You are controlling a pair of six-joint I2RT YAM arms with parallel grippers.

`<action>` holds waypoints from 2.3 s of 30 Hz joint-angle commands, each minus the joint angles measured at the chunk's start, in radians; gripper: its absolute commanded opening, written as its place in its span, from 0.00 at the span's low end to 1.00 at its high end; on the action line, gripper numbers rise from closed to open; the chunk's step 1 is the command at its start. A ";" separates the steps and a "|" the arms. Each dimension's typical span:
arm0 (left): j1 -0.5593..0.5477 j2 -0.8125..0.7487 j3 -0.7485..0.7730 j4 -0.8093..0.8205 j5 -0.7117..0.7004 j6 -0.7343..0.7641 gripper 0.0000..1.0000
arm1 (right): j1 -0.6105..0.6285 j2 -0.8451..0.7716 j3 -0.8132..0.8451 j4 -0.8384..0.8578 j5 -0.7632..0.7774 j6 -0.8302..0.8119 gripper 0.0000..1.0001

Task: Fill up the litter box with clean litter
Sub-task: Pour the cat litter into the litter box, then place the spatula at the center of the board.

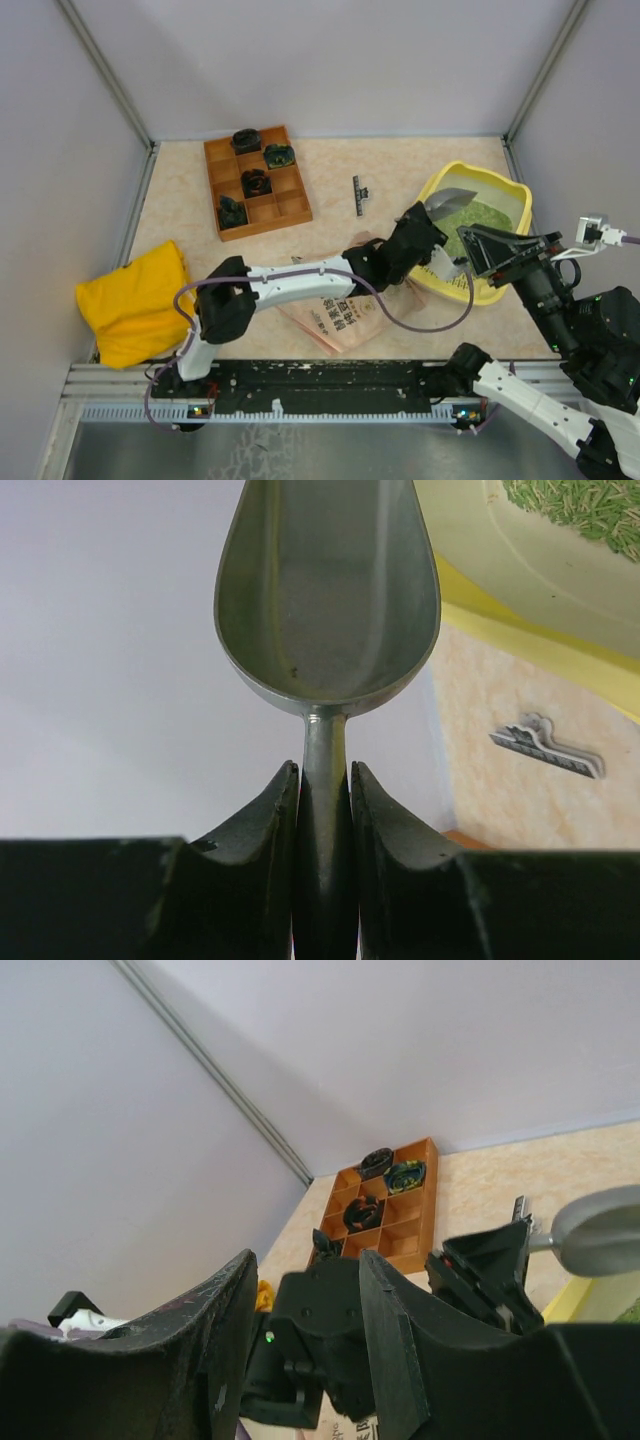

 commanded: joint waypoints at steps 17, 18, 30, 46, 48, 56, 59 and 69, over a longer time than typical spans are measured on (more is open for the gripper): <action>0.483 -0.530 -0.365 -0.179 0.036 -1.293 0.00 | -0.005 -0.008 -0.086 0.010 -0.043 0.031 0.46; 0.507 -0.557 -0.403 -0.163 0.023 -1.321 0.00 | -0.004 -0.008 -0.092 0.009 -0.046 0.034 0.46; 0.898 -0.663 -0.477 -0.349 0.053 -1.760 0.01 | -0.005 -0.006 -0.151 -0.006 -0.067 0.054 0.46; 1.205 -0.491 -0.482 -0.412 0.153 -1.985 0.01 | -0.006 0.032 -0.157 -0.053 -0.080 0.059 0.46; 1.207 -0.473 -0.514 -0.382 0.146 -1.990 0.01 | -0.004 0.040 -0.163 -0.060 -0.084 0.069 0.46; 1.258 -0.359 -0.515 -0.297 0.211 -1.977 0.02 | -0.006 0.069 -0.187 -0.060 -0.096 0.073 0.46; 1.266 -0.315 -0.489 -0.299 0.232 -1.951 0.08 | -0.005 0.081 -0.194 -0.052 -0.098 0.072 0.46; 1.266 -0.306 -0.518 -0.354 0.275 -1.988 0.33 | -0.005 0.120 -0.214 -0.072 -0.126 0.066 0.47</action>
